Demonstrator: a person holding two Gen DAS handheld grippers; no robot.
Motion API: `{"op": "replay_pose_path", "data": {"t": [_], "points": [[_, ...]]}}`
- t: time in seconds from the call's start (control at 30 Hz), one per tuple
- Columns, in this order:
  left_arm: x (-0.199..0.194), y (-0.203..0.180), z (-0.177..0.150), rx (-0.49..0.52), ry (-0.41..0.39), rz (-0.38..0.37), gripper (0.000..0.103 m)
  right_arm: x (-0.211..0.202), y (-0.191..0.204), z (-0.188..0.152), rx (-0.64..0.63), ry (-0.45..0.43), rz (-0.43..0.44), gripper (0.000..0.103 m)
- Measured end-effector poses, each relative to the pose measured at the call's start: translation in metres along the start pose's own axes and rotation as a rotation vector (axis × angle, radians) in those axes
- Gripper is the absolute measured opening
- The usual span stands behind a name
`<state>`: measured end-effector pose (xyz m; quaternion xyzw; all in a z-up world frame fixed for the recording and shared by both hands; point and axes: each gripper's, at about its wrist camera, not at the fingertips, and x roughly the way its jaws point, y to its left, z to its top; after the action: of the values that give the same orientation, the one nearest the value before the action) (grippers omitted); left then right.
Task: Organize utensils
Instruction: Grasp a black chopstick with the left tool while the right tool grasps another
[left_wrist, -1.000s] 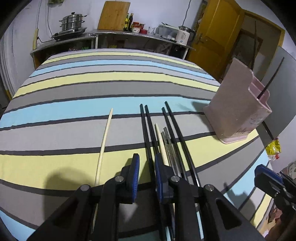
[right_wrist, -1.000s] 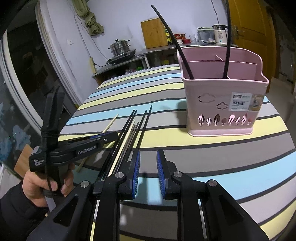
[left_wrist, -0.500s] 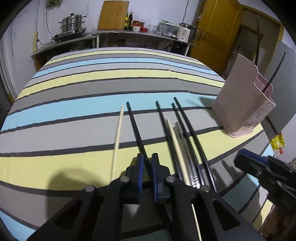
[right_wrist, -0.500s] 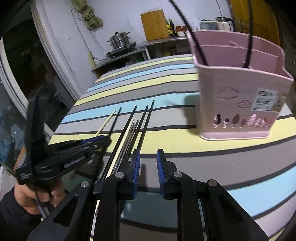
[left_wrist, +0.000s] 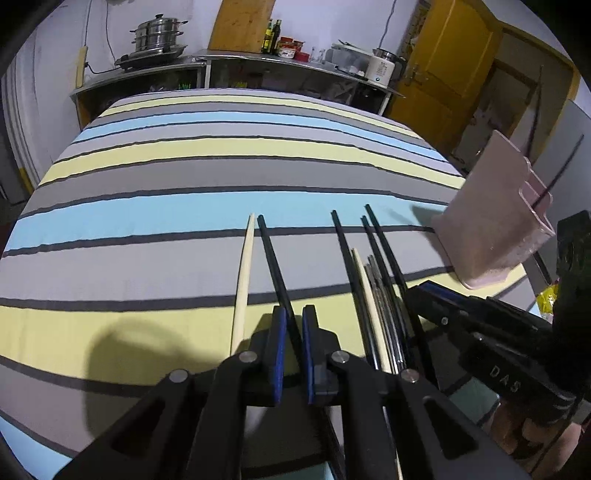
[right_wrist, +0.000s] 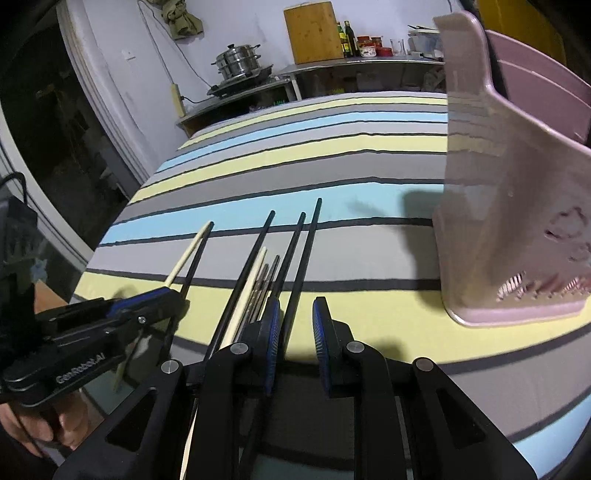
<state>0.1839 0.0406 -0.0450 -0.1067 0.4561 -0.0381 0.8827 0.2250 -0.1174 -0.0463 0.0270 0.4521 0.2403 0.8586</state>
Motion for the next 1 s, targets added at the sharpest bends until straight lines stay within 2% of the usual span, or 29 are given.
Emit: {"op": "replay_pose_path", "data": {"t": [0.23, 0.37, 0.6, 1.0], "points": [[0.009, -0.005, 0.003, 0.011, -0.008, 0.029, 0.01, 0.009, 0.007, 0.01, -0.047, 0.01, -0.047, 0.019], [0.011, -0.009, 0.006, 0.046, -0.009, 0.045, 0.01, 0.015, 0.014, 0.013, -0.085, 0.016, -0.098, 0.009], [0.009, -0.003, 0.011, 0.004, 0.011, 0.013, 0.008, 0.007, 0.005, 0.014, -0.047, 0.031, -0.064, 0.006], [-0.06, -0.018, 0.014, 0.033, -0.106, -0.045, 0.006, -0.056, 0.013, 0.015, -0.044, -0.075, -0.005, 0.006]]}}
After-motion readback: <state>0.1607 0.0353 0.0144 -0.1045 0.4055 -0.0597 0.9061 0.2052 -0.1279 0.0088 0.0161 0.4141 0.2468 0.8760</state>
